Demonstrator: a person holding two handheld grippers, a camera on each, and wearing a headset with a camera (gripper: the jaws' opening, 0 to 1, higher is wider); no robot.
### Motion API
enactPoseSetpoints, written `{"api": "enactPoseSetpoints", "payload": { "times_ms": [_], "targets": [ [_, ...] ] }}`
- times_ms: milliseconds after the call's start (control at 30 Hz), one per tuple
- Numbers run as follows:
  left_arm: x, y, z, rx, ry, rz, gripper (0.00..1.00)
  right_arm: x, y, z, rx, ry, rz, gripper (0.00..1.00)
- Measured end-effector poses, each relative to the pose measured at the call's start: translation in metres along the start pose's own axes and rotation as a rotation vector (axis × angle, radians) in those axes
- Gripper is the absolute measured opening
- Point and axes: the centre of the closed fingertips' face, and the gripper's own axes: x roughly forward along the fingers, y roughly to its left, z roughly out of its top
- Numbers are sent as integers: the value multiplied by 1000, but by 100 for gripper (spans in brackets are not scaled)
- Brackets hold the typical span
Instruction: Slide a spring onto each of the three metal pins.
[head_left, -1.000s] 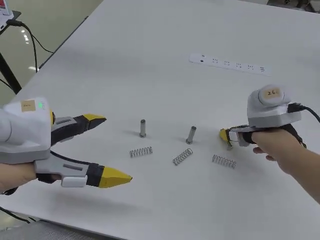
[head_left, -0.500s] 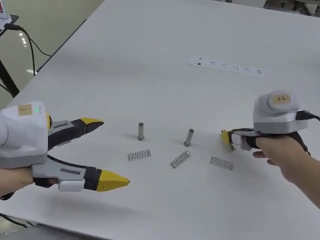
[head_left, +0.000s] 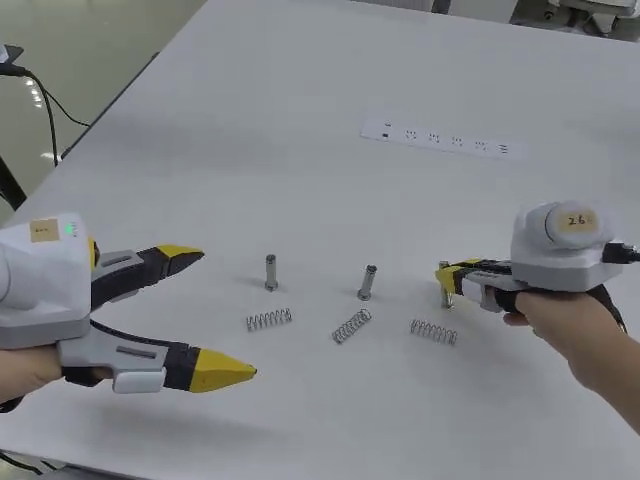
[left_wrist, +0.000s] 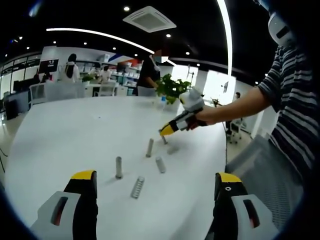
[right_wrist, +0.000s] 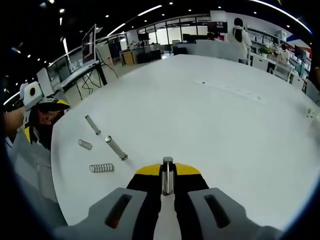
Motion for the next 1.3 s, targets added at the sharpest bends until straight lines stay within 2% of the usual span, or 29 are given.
{"api": "enactPoseSetpoints", "payload": {
  "times_ms": [233,667,900,1300],
  "targets": [
    [-2,-1,1,-2,-2,4,95,0,3,4,-5,-19,10,5],
    [-3,0,0,-4,-7,10,94,-5,4,0,-16,-20,9,5],
    [-3,-2,0,-6,-7,6,94,-12,14,-5,-64,-11,21,5],
    [-3,-4,1,-2,-8,6,94,-13,14,-8,-108,-4,22,6]
  ]
}}
